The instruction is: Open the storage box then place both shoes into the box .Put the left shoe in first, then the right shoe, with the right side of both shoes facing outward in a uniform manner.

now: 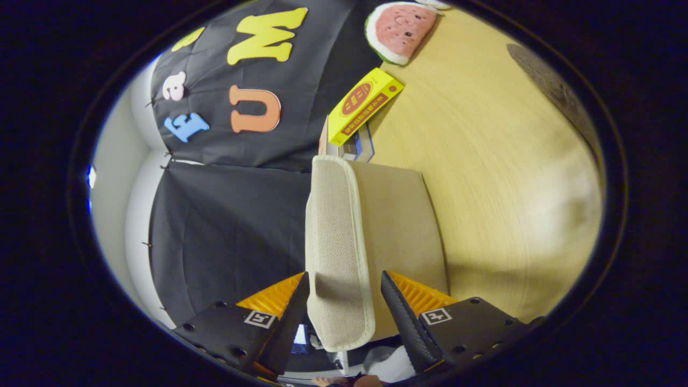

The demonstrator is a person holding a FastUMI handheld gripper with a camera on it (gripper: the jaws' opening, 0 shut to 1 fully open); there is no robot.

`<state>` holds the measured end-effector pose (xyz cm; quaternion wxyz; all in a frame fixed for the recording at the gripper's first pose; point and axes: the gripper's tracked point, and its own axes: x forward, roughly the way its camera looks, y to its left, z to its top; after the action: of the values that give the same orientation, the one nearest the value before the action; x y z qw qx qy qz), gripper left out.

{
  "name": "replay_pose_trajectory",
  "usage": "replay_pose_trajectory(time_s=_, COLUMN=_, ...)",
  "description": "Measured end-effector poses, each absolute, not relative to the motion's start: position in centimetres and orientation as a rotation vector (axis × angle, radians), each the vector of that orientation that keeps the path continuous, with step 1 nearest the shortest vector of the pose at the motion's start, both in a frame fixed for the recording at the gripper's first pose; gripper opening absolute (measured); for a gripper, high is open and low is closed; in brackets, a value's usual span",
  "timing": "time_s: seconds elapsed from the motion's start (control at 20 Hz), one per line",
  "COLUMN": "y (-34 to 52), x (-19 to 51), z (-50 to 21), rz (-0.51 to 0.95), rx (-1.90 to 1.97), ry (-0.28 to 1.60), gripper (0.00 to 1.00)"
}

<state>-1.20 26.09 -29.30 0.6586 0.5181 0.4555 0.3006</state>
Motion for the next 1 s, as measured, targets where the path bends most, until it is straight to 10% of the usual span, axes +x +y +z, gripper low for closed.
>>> replay_pose_trajectory(time_s=0.3, y=26.6, x=-0.8, z=-27.9, rz=0.756, rx=1.351, ry=1.048, gripper=0.83)
replay_pose_trajectory(time_s=0.65, y=24.6, x=-1.4, z=-28.2, rz=0.723, rx=1.221, ry=1.072, gripper=0.18)
replay_pose_trajectory(time_s=1.0, y=25.2, x=-2.1, z=-23.3, rz=0.78, rx=1.167, ry=1.044, gripper=0.01)
